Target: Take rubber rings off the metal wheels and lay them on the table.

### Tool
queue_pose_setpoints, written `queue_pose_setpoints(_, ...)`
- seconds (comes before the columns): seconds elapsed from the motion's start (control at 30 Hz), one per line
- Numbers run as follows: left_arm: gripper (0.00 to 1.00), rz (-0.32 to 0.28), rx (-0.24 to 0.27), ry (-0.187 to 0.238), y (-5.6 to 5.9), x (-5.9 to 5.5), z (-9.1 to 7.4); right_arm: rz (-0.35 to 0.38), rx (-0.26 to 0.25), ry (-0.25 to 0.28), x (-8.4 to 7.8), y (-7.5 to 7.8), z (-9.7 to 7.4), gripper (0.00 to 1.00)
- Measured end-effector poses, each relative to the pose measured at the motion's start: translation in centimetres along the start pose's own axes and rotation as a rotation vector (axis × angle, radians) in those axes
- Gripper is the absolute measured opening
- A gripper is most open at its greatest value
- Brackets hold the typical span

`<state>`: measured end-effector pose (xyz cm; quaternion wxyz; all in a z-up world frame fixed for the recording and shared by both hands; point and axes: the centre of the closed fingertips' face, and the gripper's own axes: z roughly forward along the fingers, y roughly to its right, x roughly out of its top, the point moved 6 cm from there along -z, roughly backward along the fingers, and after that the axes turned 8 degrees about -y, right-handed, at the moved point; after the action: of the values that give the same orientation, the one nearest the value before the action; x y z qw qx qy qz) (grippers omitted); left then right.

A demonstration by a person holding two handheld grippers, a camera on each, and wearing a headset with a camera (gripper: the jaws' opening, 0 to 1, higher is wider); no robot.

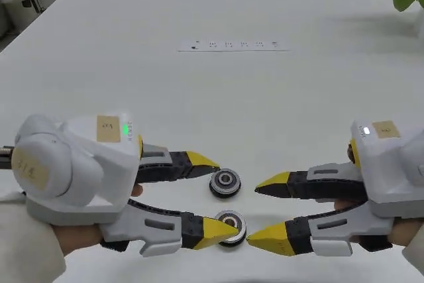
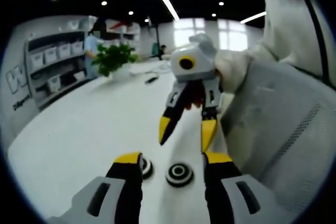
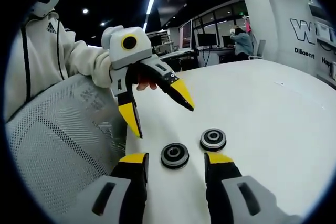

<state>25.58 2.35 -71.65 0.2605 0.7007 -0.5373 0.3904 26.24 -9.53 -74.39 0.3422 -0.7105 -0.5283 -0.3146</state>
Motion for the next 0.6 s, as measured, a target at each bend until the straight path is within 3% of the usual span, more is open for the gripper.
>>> queue_pose_setpoints(0.37,0.39,-0.020,0.010,-0.028,-0.1,-1.2,1.0,-0.037,0.029,-0.040,-0.9,-0.4,1.4,0.29)
queue_pose_setpoints(0.6,0.35,-0.027,-0.030,-0.061,0.6,-2.1,2.1,-0.050,0.020,-0.073,-1.5,-0.3,2.0,0.26)
